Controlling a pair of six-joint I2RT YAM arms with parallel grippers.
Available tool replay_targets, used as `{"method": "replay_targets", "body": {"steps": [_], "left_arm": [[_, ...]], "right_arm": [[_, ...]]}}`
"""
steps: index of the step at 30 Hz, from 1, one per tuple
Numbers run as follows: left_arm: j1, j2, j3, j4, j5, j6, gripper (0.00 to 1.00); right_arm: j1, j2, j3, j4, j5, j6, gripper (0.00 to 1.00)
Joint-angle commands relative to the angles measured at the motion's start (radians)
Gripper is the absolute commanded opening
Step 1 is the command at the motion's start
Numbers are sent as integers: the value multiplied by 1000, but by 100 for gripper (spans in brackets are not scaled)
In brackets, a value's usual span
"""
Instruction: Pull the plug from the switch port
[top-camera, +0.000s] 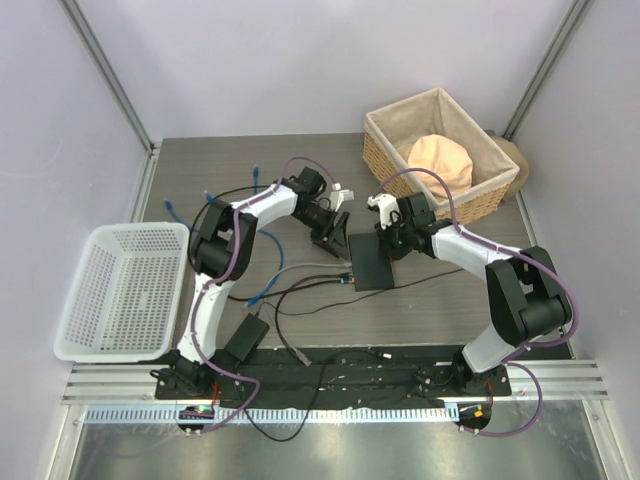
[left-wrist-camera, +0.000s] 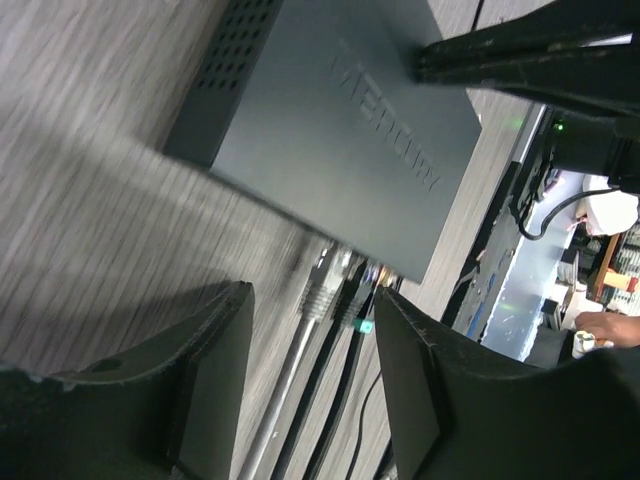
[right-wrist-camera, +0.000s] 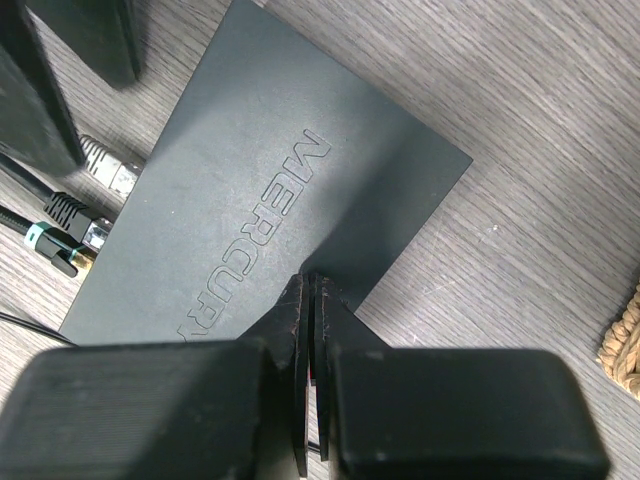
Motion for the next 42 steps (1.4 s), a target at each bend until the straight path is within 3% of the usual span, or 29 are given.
{"method": "replay_targets", "body": {"steps": [1, 18, 33, 42], "left_arm": [[-32, 29, 31, 46, 12, -34, 55], [-57, 47, -10, 49, 36, -3, 42], [-45, 95, 62, -80, 107, 204, 41], [-42, 98, 60, -94, 68, 242, 26]], "right_arm": [[-5, -8, -38, -77, 32, -7, 1], [-5, 13, -21, -80, 26, 1, 1], [-5, 2, -27, -84, 28, 1, 1], [-5, 6, -24, -80, 29, 4, 1]]}}
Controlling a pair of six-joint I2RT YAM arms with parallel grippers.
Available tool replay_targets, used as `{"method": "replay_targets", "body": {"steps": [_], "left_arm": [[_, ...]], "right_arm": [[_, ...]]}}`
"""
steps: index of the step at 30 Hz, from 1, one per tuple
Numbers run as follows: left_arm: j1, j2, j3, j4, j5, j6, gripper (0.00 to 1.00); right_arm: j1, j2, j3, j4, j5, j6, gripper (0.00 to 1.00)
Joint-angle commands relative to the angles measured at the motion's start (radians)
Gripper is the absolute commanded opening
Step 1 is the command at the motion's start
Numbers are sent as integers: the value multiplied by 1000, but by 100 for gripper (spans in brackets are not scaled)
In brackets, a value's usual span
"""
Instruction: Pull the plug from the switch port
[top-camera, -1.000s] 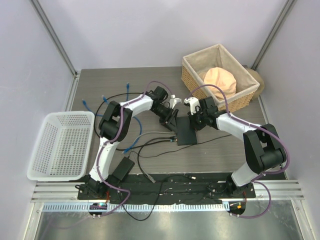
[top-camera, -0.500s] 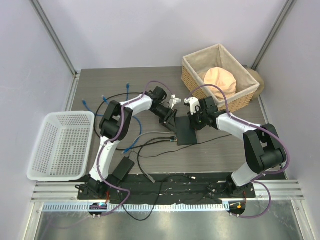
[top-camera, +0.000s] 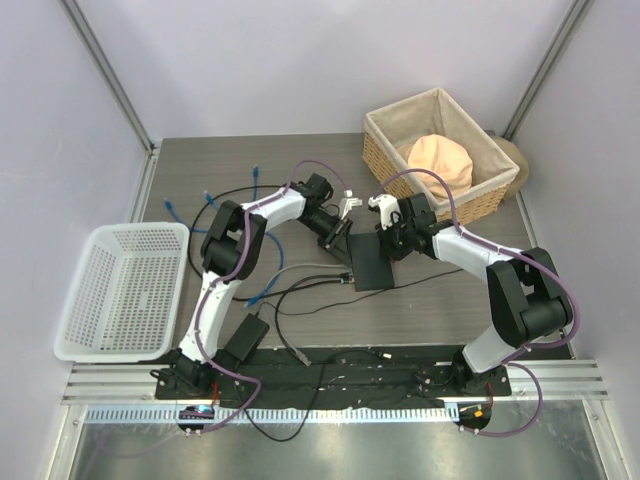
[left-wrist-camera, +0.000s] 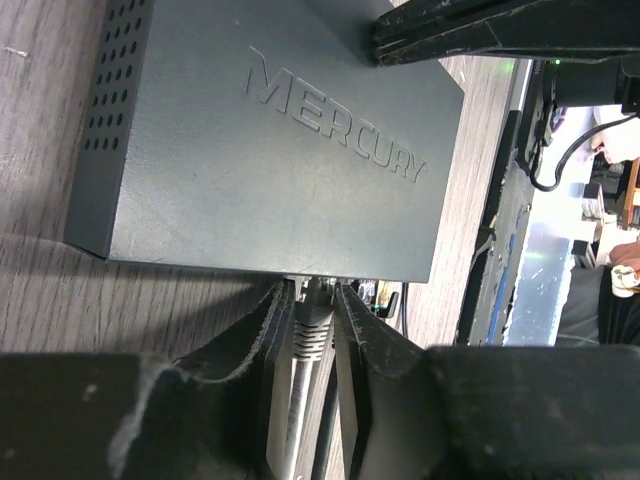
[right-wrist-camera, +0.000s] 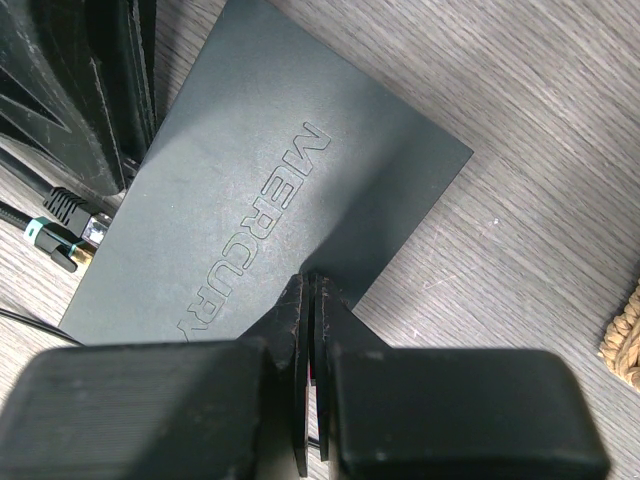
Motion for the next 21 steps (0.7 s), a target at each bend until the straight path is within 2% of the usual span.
{"method": "replay_targets", "body": {"steps": [1, 3, 7, 13, 16, 21], "left_arm": [[0, 21, 9, -56, -54, 48, 24], [0, 21, 3, -45, -77, 28, 20], [-2, 16, -12, -5, -100, -70, 1], [0, 13, 12, -28, -39, -109, 0], [1, 15, 55, -103, -49, -48, 0], [9, 16, 43, -151, -65, 12, 0]], "right_arm": [[-3, 15, -15, -80, 28, 3, 1], [-3, 16, -12, -79, 28, 3, 1], [-3, 22, -12, -77, 26, 4, 1], [-3, 32, -9, -70, 26, 4, 1], [-3, 38, -5, -70, 26, 4, 1], [-3, 42, -3, -68, 28, 3, 1]]}}
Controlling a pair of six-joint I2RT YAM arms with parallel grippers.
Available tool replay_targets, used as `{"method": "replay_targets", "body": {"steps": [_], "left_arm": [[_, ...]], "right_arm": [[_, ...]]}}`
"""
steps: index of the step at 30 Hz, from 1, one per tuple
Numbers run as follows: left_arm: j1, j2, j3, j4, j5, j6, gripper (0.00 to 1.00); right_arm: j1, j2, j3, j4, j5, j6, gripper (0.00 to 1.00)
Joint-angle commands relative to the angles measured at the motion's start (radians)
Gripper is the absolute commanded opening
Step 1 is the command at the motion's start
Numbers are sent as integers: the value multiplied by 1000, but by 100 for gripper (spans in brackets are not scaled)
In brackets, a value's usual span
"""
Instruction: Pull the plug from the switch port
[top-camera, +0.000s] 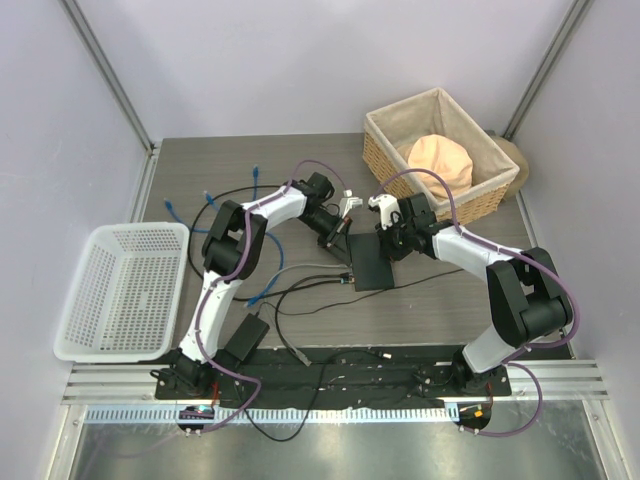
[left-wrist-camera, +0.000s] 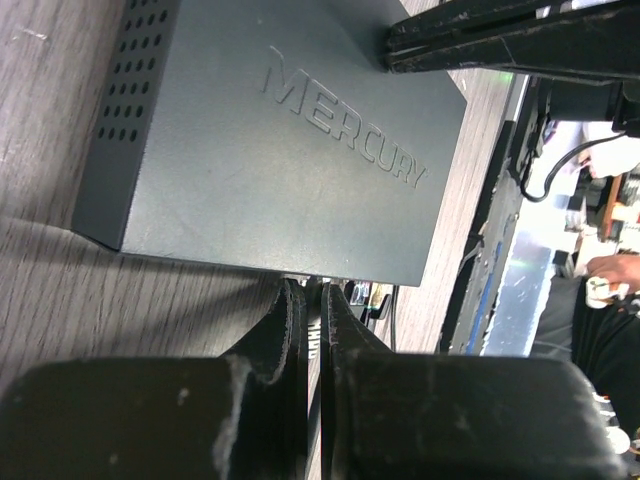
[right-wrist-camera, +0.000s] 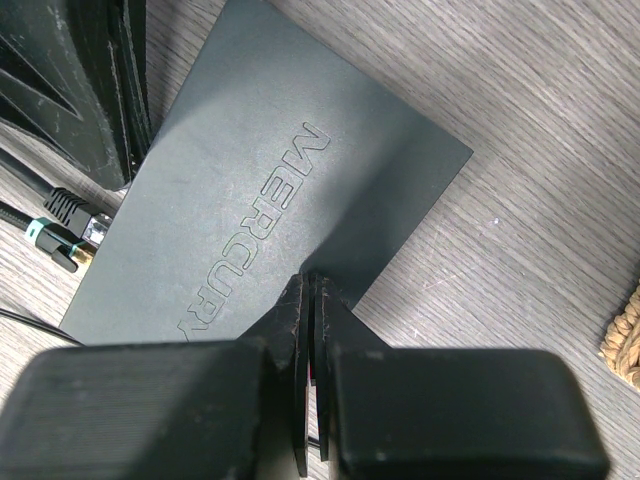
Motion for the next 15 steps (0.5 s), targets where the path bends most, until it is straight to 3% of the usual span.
{"method": "replay_targets", "body": {"steps": [1, 15], "left_arm": [[6, 3, 6, -125, -40, 72, 0], [17, 42, 122, -242, -75, 206, 0]], "right_arm": [[-1, 38, -5, -67, 28, -2, 1], [-3, 38, -5, -66, 31, -3, 1]]}}
